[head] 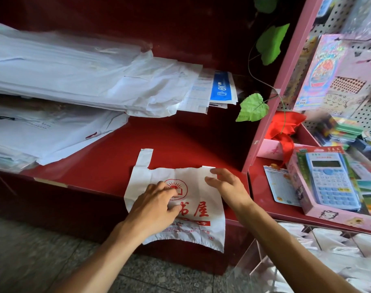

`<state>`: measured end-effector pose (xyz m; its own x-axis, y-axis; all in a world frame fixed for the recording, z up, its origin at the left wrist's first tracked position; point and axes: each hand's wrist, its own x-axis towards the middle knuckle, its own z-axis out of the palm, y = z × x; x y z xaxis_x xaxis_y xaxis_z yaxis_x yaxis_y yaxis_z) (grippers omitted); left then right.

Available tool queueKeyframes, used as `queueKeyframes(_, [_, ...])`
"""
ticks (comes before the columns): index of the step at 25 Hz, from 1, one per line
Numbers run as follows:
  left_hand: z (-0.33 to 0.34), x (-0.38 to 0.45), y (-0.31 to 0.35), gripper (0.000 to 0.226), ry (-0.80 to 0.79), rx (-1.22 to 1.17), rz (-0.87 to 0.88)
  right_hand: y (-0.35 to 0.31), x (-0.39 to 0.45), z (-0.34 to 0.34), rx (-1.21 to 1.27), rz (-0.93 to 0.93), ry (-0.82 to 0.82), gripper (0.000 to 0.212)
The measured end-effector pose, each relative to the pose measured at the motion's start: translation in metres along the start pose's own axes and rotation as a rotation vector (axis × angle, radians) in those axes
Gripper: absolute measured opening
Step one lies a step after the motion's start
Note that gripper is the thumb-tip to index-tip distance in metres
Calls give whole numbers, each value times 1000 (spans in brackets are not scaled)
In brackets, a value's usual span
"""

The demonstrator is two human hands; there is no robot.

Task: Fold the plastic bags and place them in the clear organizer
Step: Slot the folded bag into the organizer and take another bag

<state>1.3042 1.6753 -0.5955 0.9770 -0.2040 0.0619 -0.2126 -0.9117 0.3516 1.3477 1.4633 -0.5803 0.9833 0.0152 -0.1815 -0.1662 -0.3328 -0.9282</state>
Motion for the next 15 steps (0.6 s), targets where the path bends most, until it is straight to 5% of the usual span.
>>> queueKeyframes(11, [-2, -2, -5, 34, -10, -1, 61, -35, 24, 10, 425, -260, -125, 50])
queueKeyframes(15, [1, 0, -5, 37, -16, 48, 62, -24, 34, 16, 62, -213, 134, 53])
